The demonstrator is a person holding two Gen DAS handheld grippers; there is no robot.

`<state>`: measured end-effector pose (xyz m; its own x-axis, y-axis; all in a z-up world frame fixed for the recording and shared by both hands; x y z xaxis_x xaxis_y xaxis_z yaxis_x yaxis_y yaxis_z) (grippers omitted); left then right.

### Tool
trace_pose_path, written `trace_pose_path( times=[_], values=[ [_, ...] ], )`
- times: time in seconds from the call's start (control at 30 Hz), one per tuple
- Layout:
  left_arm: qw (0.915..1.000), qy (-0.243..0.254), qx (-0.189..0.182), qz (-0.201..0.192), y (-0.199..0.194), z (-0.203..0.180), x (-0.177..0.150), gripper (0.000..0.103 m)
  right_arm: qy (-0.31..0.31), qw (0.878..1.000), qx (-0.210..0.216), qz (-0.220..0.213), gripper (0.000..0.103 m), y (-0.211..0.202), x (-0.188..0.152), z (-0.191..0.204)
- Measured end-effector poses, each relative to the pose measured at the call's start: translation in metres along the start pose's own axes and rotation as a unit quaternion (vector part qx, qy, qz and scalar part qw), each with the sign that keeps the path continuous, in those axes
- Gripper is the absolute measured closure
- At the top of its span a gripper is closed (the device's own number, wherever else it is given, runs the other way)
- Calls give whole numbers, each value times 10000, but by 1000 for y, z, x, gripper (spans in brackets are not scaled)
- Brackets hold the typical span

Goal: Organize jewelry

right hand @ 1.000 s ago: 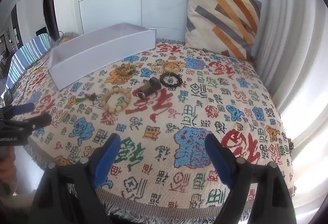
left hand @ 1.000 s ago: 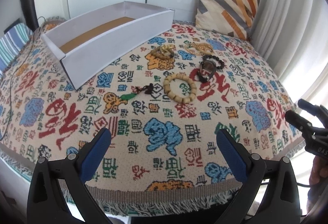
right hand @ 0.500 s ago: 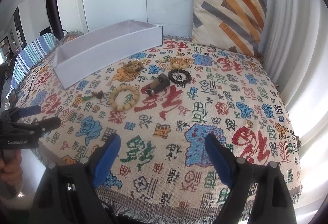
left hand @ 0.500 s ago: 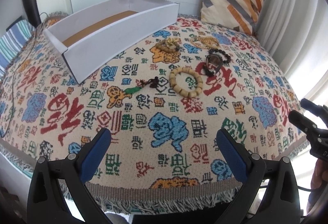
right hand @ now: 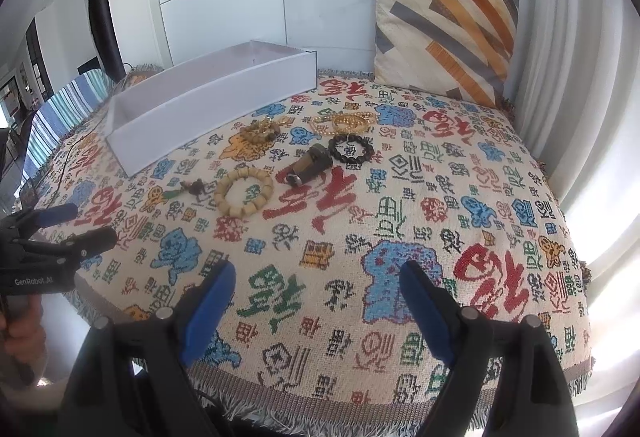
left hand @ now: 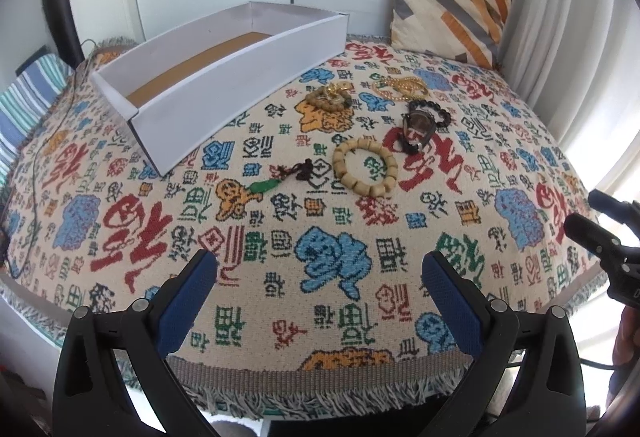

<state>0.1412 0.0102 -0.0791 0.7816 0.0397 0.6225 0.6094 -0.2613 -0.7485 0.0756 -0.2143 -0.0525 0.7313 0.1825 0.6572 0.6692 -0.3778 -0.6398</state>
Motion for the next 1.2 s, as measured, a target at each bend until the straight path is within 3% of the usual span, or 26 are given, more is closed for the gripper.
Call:
trace_pose_path(
  times=[0.33, 1.2],
  values=[
    [9997, -86, -249, 18, -2, 0, 0, 1, 50, 10000, -17, -46, 17, -4, 2, -4],
    [9996, -206, -148, 110, 0, 8, -2, 1, 24, 9999, 63, -94, 17, -5, 8, 0]
  ],
)
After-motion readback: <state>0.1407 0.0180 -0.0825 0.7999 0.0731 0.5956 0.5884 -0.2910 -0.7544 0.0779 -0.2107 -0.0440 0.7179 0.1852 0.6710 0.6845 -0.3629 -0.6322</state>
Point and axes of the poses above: each gripper's, at about its wrist camera, not at the fingertips, and y roughly the way its jaws point, z to its left, x to its top, the point moved 5 cm from there along y, roughly the way its jaws point, and after that the axes turned 13 degrees about -x, right-handed, at the moved point
